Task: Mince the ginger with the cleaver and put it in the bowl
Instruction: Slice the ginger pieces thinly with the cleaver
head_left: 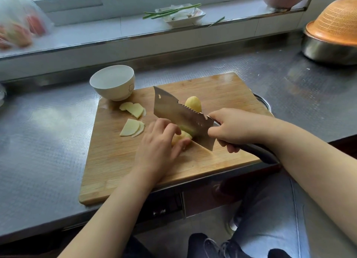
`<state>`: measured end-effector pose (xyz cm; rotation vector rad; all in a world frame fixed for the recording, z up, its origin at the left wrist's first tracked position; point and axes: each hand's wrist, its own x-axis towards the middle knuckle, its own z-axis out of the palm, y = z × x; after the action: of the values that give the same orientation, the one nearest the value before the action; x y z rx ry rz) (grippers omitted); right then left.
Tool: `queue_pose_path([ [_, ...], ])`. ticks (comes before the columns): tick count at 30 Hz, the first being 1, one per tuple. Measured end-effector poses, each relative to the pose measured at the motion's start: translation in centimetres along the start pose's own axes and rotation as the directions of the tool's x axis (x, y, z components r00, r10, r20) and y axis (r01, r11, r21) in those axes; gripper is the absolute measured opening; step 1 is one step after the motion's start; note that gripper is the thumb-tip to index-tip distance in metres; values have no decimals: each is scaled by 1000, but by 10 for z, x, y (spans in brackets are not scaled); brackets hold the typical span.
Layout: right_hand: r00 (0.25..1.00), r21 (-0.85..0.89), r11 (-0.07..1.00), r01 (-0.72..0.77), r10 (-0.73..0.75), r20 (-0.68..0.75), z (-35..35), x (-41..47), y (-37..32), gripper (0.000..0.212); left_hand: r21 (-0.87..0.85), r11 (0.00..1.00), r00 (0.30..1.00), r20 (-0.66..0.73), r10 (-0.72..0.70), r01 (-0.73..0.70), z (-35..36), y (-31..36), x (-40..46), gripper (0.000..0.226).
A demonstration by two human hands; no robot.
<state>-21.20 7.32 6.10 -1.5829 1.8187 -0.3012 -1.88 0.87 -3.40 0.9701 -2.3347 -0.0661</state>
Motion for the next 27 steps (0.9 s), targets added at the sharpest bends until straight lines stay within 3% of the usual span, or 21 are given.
queue_pose_path([
  [5,1000,-48,999,-12,13,3,2,2,-3,13,-71,997,999,37,11,-8,5,2,4,7],
  [14,997,-129,991,-19,9,-79,13,4,-3,2,-153,984,995,64,-82,91,4,5,6,2],
  [27,990,-225,974,26,-56,-126,-4,-6,-22,10,-146,980,988,98,-120,134,0,11,5,9],
])
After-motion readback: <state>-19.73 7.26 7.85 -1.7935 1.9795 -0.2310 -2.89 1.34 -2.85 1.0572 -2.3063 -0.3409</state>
